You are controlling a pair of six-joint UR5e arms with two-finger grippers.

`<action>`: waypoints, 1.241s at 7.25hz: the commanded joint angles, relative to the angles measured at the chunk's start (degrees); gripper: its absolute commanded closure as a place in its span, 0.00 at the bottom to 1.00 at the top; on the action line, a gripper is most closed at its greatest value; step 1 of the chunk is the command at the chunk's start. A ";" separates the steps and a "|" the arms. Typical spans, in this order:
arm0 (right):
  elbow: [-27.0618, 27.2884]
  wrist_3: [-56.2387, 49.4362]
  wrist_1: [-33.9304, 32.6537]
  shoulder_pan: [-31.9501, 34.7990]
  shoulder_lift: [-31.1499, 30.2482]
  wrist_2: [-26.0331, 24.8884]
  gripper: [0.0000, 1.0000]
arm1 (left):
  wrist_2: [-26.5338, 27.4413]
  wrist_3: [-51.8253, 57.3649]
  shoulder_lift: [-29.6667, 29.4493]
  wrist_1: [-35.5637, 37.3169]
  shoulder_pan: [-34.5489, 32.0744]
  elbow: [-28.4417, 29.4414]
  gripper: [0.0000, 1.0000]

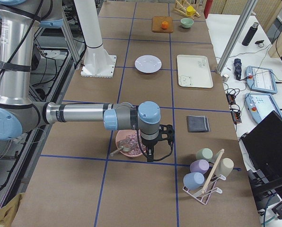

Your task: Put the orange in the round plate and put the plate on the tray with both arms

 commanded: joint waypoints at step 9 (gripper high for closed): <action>-2.11 0.80 21.31 0.02 -0.20 6.31 0.00 | -0.18 -0.48 -2.18 -30.95 0.18 4.74 0.01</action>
